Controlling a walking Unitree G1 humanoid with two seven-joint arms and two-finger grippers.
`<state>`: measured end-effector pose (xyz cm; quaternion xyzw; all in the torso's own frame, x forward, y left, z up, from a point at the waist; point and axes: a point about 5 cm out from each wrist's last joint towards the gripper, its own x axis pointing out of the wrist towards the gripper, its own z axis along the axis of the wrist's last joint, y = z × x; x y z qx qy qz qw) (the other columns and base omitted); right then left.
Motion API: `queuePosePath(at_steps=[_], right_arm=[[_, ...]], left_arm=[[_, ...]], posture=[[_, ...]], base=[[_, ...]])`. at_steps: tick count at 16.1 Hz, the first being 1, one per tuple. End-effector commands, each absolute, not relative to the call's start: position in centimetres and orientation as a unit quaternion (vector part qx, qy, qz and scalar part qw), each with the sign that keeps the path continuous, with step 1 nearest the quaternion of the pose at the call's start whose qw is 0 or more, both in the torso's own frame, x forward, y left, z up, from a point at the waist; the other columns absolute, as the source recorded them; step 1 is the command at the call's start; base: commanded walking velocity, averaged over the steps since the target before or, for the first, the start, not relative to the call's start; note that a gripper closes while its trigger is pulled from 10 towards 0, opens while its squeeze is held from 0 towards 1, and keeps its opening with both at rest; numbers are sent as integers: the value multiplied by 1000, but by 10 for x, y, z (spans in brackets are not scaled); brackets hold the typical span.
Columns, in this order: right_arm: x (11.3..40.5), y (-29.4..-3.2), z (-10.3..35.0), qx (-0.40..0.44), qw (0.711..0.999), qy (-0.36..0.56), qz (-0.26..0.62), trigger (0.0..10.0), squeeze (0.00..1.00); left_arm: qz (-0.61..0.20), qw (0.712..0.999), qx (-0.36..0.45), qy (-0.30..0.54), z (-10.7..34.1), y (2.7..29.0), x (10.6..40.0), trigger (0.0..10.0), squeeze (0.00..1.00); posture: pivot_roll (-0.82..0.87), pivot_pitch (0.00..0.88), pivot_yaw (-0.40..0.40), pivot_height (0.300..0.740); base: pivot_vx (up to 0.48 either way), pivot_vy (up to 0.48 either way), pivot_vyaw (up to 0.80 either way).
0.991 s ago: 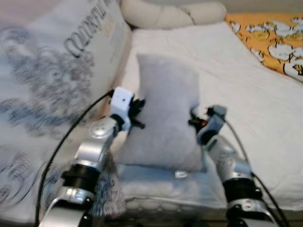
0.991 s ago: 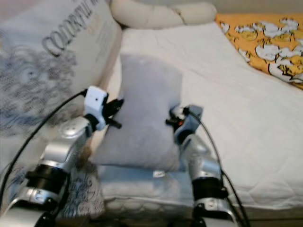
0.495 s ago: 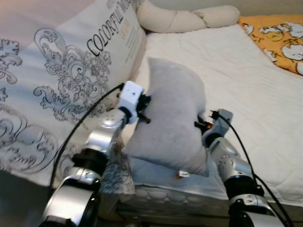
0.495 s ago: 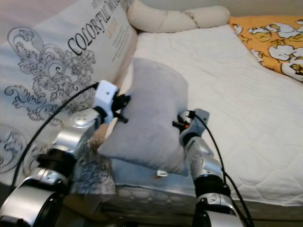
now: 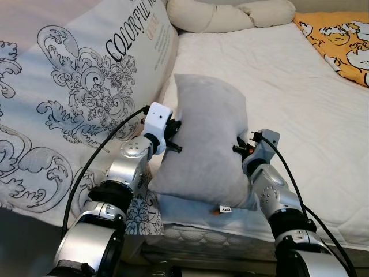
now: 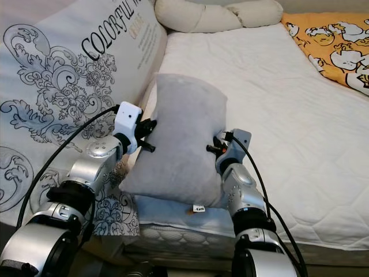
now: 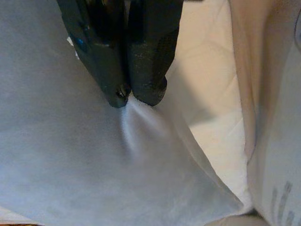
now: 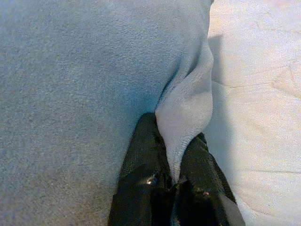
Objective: Clean up the room
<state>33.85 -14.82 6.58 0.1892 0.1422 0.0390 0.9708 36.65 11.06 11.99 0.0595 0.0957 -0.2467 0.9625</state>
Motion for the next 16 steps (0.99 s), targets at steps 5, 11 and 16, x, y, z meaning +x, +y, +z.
queuePosePath(at_steps=[5,11,16], right_arm=[[345,-154,71,183,975,125,-1,10000,1000],[330,-148,88,138,978,58,148,10000,1000],[294,-153,114,73,932,36,354,10000,1000]], left_arm=[[-218,970,95,53,150,119,387,10000,0],[-214,958,186,40,179,128,405,10000,0],[-174,953,246,44,195,164,410,10000,0]], posture=[[11,0,138,740],[-21,0,169,740],[-33,0,187,740]], base=[[0,0,0],[0,0,0],[0,0,0]])
